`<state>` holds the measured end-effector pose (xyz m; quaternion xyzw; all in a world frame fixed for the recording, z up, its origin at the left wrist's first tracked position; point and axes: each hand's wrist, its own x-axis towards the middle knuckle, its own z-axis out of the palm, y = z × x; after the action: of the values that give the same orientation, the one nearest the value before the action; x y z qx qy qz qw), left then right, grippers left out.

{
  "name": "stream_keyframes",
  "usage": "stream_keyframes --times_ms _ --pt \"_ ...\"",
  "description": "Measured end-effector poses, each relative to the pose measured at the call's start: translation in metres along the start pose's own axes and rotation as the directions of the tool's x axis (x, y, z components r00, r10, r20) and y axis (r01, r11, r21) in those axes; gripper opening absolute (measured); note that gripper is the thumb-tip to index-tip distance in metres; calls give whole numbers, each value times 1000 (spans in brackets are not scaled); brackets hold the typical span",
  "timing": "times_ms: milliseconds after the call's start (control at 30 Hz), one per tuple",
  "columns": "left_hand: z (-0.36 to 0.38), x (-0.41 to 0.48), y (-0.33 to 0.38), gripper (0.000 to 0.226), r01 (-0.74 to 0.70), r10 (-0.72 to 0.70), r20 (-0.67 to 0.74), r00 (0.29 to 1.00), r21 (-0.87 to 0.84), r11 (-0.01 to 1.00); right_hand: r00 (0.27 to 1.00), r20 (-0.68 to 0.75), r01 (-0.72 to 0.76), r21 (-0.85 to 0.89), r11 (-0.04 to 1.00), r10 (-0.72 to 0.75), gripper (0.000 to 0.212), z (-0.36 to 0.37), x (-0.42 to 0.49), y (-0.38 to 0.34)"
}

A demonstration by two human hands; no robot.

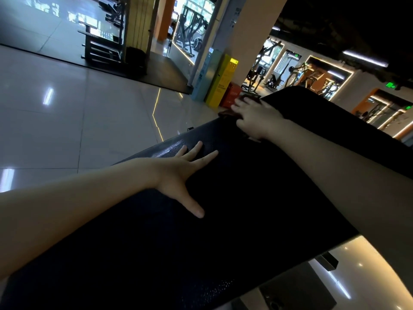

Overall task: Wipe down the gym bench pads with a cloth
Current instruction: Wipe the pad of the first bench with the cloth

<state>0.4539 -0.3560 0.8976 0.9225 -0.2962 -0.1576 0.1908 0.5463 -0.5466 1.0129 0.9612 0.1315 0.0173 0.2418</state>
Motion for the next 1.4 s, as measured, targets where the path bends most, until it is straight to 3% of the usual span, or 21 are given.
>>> stream_keyframes --times_ms 167,300,533,733,900,1067,1233,1400 --pt "12 -6 -9 131 -39 39 -17 999 -15 999 989 -25 -147 -60 987 146 55 -7 -3 46" --pt "14 -4 -10 131 -61 60 -16 998 -6 998 981 -47 -189 -37 981 187 56 0 -2 30" --pt "17 -6 -5 132 -43 43 -65 997 -2 999 1000 -15 -1 38 999 1 55 10 -8 -42" --pt "33 -24 0 121 70 -71 -77 994 -23 997 986 21 164 47 985 -165 55 25 -8 -117" --pt "35 -39 -9 124 47 -51 -54 997 -71 996 982 26 187 -2 982 -187 55 28 -10 -125" --pt "45 -55 -31 125 70 -73 -21 997 -96 993 987 41 156 -86 984 -153 56 21 -8 -111" --pt "53 -59 -36 120 93 -98 -49 994 -105 990 1000 30 6 -204 979 0 57 12 2 -88" --pt "54 -58 -36 117 90 -96 -46 994 -116 989 999 32 -18 -127 992 22 59 20 6 -100"
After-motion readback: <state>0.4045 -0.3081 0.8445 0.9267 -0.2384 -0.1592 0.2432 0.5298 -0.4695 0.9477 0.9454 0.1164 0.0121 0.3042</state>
